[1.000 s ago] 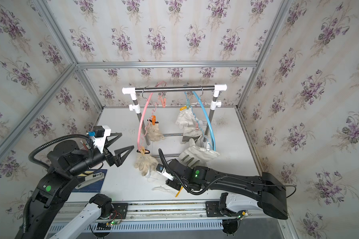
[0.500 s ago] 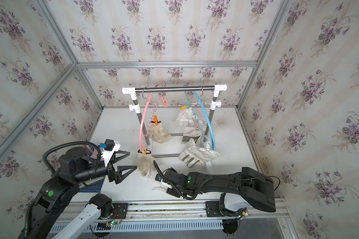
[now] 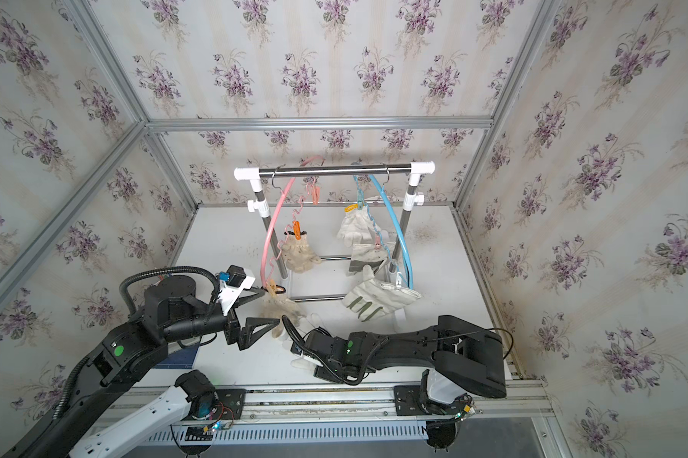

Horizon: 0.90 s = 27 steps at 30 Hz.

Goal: Clip the gloves onto a hanger to dry
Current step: Pick up the glove from the center of the board.

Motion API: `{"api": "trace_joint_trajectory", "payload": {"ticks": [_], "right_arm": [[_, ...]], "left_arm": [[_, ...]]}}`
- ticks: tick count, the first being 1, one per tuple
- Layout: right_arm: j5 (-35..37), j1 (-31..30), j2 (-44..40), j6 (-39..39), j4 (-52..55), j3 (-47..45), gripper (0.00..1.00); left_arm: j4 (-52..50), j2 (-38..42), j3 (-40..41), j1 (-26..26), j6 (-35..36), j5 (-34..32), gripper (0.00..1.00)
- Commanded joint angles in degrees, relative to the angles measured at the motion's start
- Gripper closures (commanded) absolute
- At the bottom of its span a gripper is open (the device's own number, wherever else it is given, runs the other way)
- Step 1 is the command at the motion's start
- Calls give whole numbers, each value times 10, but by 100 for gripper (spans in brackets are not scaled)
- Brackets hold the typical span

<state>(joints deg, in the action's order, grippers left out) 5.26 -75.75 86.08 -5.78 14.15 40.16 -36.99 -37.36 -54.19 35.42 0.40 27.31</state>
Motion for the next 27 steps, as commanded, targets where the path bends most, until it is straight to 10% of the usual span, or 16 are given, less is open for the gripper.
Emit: {"api": "trace_joint_trajectory", "payload": {"ticks": [1, 16, 27], "right_arm": [[4, -1, -3, 6, 2, 1, 40], [34, 0, 23, 18, 12, 15, 100], [-17, 99, -113, 20, 99, 109, 100]], "left_arm": [[25, 15, 3, 0, 13, -53, 0], [27, 39, 7, 0, 13, -147, 0], [33, 36, -14, 0, 59, -182, 0]]}}
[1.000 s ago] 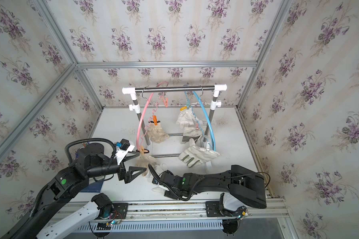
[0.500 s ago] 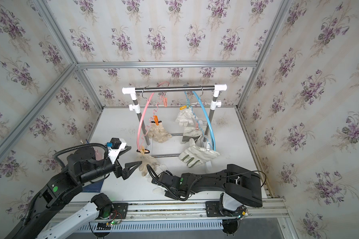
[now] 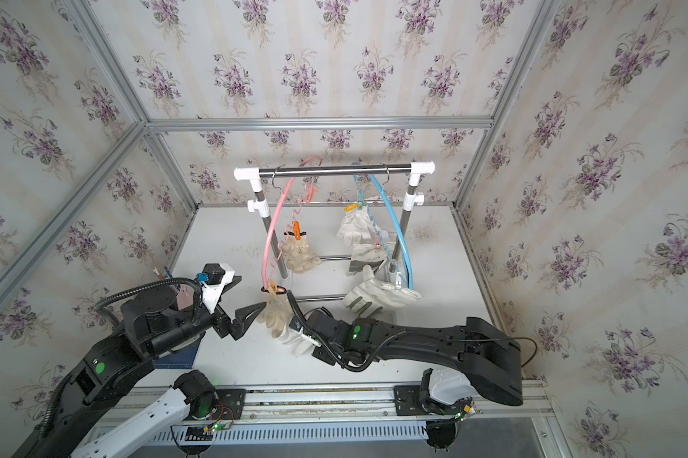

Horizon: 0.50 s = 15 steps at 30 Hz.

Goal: Clip the gloves onto a hanger to dry
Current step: Pick up the glove from the center of the board.

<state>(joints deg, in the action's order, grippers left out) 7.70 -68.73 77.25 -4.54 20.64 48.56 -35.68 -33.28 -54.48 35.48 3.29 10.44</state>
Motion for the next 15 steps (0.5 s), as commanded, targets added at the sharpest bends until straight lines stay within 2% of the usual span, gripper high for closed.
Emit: {"api": "trace_joint_trajectory", "payload": {"ticks": [1, 5, 9, 12, 15], "right_arm": [[-68, 55, -36, 17, 44, 42, 100], [-192, 155, -61, 68, 60, 92, 100], [-259, 205, -51, 132, 71, 141, 100], [-296, 229, -45, 226, 34, 160, 100], [-316, 231, -50, 344, -48, 159, 100]], "left_arm": [[20, -10, -16, -1, 46, -15, 0], [21, -29, -30, 0, 118, -6, 0], [31, -58, -42, 7, 164, 4, 0], [57, -78, -37, 38, 183, -15, 0], [98, -95, -10, 95, 208, -65, 0]]}}
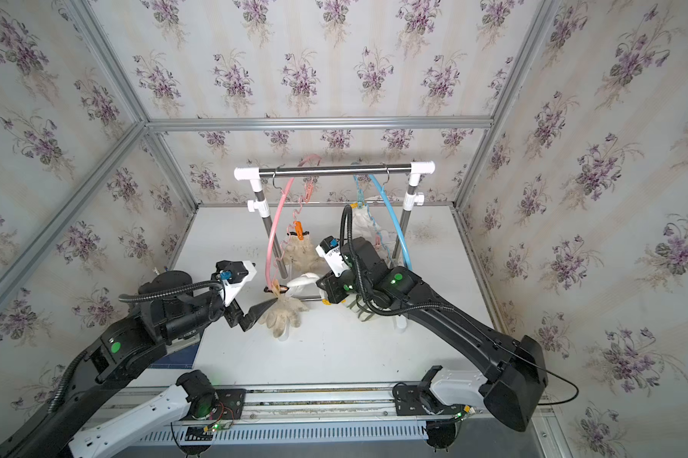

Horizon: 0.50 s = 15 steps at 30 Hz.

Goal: Clip the gloves onto a hanger to dry
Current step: Pick up the glove from the center of the board.

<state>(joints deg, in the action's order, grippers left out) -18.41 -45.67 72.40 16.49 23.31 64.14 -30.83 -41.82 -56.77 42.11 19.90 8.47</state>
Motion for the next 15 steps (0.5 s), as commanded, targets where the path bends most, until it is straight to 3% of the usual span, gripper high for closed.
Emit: {"api": "trace_joint_trajectory", "payload": {"ticks": [1, 4, 7, 15], "right_arm": [[-57, 0, 0, 168, -96, 7, 100], [-32, 1, 11, 228, -115, 30, 100], [9, 1, 14, 258, -124, 47, 100], [47, 1, 9, 353, -190, 40, 100]], "left_arm": [[68, -15, 26, 52, 55, -77, 0], [122, -22, 64, 100, 82, -148, 0], [203, -8, 114, 118, 78, -160, 2], [379, -14, 213, 150, -12, -200, 16]]}}
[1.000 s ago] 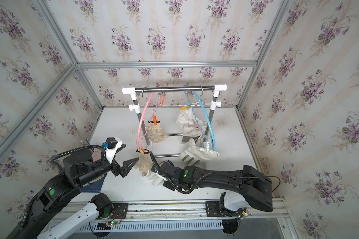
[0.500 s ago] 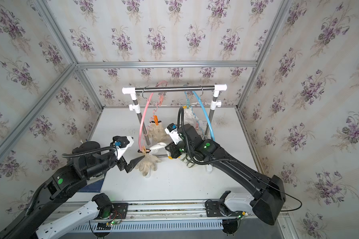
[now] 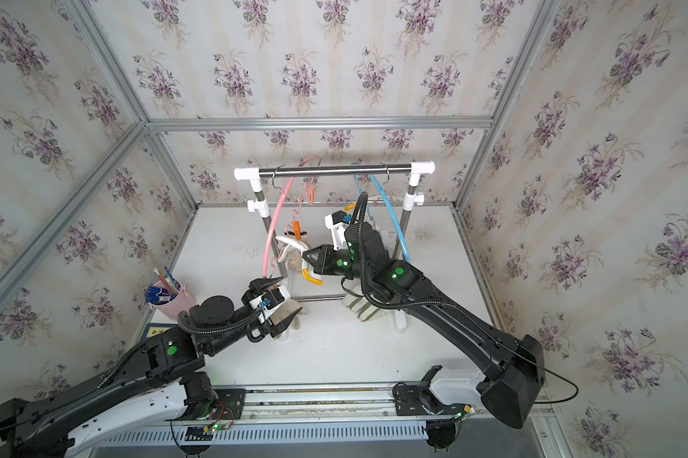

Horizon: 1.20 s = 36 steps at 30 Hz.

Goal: Clip the gloves onto a hanger to dry
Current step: Pick up the glove from the center of the board.

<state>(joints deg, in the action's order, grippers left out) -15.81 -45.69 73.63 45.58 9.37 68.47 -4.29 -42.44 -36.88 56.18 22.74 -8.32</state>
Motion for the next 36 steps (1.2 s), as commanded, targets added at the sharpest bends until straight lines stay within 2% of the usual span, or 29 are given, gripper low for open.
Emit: {"api": "trace_joint_trajectory", "payload": {"ticks": [1, 8, 12, 17, 23, 32, 36], "right_arm": [[28, 1, -5, 78, -61, -9, 100], [79, 1, -30, 176, -110, -54, 100], [106, 1, -47, 226, -138, -82, 100], [120, 0, -64, 308, -168, -120, 100], [138, 0, -80, 340, -168, -135, 100], [117, 0, -74, 381, -197, -145, 100], [108, 0, -77, 393, -202, -152, 100]], "left_arm": [[146, -14, 26, 17, -49, -44, 18], [349, -83, 87, 71, -103, -136, 22], [462, -145, 101, 106, -100, -206, 23], [576, -226, 88, 135, -60, -267, 25], [606, -260, 63, 137, -39, -287, 32], [648, -316, 42, 136, -28, -303, 44], [664, -330, 38, 136, -20, -317, 56]]}}
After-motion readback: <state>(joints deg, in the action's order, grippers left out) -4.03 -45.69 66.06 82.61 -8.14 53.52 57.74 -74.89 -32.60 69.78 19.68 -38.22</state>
